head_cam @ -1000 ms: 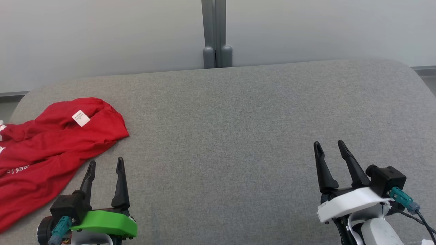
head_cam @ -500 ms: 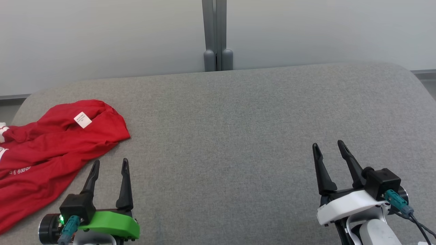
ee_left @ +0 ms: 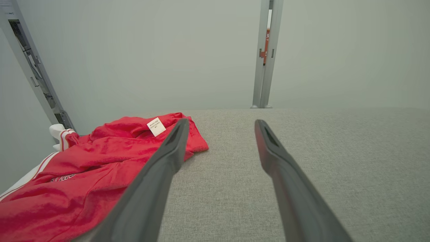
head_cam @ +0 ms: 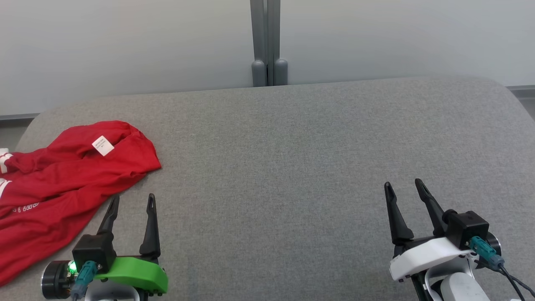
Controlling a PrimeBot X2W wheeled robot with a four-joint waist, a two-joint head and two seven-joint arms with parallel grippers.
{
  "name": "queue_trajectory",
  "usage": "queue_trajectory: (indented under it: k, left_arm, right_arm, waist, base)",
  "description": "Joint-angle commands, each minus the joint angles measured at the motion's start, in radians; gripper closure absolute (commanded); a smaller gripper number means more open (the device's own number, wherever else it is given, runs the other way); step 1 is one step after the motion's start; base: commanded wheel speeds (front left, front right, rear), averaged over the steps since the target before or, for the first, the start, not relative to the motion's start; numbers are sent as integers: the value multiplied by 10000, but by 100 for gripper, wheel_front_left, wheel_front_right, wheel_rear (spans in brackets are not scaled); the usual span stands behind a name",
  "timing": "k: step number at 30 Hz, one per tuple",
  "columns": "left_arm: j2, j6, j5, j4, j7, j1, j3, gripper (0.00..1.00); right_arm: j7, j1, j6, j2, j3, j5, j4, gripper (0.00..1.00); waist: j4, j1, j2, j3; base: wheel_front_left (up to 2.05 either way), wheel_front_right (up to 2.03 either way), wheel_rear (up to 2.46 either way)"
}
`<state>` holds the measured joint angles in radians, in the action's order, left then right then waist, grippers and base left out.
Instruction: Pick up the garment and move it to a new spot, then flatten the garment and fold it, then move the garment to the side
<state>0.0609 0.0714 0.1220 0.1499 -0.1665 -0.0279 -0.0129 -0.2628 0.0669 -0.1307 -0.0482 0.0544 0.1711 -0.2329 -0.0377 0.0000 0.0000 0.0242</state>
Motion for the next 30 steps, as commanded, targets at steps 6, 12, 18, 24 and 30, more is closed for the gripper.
queue_trajectory:
  k: [6, 12, 18, 24, 30]
  left_arm:
    - [135, -93, 145, 52, 36, 151, 45, 0]
    - [160, -148, 185, 27, 38, 158, -3, 0]
    - [188, -201, 247, -12, 51, 199, -34, 0]
    - [292, -221, 336, 62, 4, 167, -14, 0]
    - [424, -310, 349, 123, -7, 170, 102, 0]
  right_arm:
    - [-32, 120, -1, -38, 15, 99, -74, 0]
    - [-32, 116, -1, -38, 26, 142, -98, 0]
    - [-32, 106, -1, -38, 52, 170, -87, 0]
    - [-32, 95, -1, -38, 110, 239, -124, 0]
    - [-32, 13, -1, -33, 240, 324, -93, 0]
  waist:
    - [15, 0, 0, -12]
    - [-12, 0, 0, -10]
    - [-56, 0, 0, -19]
    - [-287, 0, 0, -28]
    - [-876, 0, 0, 3]
  base:
    - [0, 0, 0]
    - [0, 0, 0]
    - [0, 0, 0]
    - [0, 0, 0]
    - [0, 0, 0]
